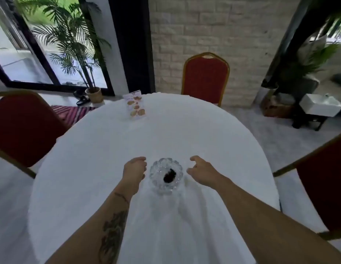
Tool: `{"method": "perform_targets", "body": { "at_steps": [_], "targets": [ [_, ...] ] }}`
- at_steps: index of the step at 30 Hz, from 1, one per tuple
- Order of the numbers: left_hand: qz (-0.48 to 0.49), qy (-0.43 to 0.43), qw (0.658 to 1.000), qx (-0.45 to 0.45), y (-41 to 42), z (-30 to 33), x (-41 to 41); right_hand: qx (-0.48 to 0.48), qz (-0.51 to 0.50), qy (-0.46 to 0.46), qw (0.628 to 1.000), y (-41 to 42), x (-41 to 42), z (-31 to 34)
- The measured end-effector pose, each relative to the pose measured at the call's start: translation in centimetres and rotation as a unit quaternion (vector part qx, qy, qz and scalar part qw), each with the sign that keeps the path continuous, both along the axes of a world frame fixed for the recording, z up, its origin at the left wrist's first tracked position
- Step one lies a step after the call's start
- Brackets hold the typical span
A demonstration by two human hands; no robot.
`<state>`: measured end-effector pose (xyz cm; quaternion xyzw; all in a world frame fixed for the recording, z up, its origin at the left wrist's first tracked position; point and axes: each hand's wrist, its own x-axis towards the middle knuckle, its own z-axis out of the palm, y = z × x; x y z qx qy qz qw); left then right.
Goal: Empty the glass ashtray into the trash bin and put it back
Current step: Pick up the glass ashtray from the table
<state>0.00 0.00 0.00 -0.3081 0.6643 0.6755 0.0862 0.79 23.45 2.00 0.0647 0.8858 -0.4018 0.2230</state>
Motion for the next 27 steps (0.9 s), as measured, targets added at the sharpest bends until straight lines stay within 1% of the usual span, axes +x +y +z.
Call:
{"method": "perform_targets", "body": {
  "at_steps": [2, 3, 8, 12, 17, 21, 23, 27],
  "targets": [
    [0.007, -0.005, 0.999, -0.038, 0.4, -1.7, -1.0, -0.001, 0.009, -0.018, 1.000, -0.2, -1.2, -1.2],
    [0.007, -0.009, 0.999, -0.040, 0.6, -2.7, -1.1, -0.003, 0.010, -0.029, 1.000, -0.3, -1.5, -1.9],
    [0.019, -0.039, 0.999, -0.014, 1.3, -5.3, -1.4, -0.059, -0.025, -0.074, 0.995, -1.7, -3.0, -4.5],
    [0.003, -0.039, 0.999, -0.009, 1.9, -6.4, -1.7, -0.113, -0.075, -0.098, 0.986, -2.6, -3.7, -5.9],
    [-0.032, -0.031, 0.995, -0.084, 2.3, -7.4, -1.6, -0.130, -0.126, -0.082, 0.980, -3.7, -3.8, -6.9],
    [-0.045, -0.007, 0.990, -0.130, 3.0, -6.3, -0.7, -0.117, -0.140, -0.072, 0.981, -4.0, -3.3, -7.1],
    [-0.041, 0.003, 0.991, -0.124, 3.3, -6.0, -0.1, -0.122, -0.140, -0.069, 0.980, -3.6, -2.8, -6.8],
    [-0.033, 0.013, 0.997, -0.071, 3.9, -4.6, 1.3, -0.135, -0.151, -0.065, 0.977, -2.2, -0.8, -5.9]
  ]
}}
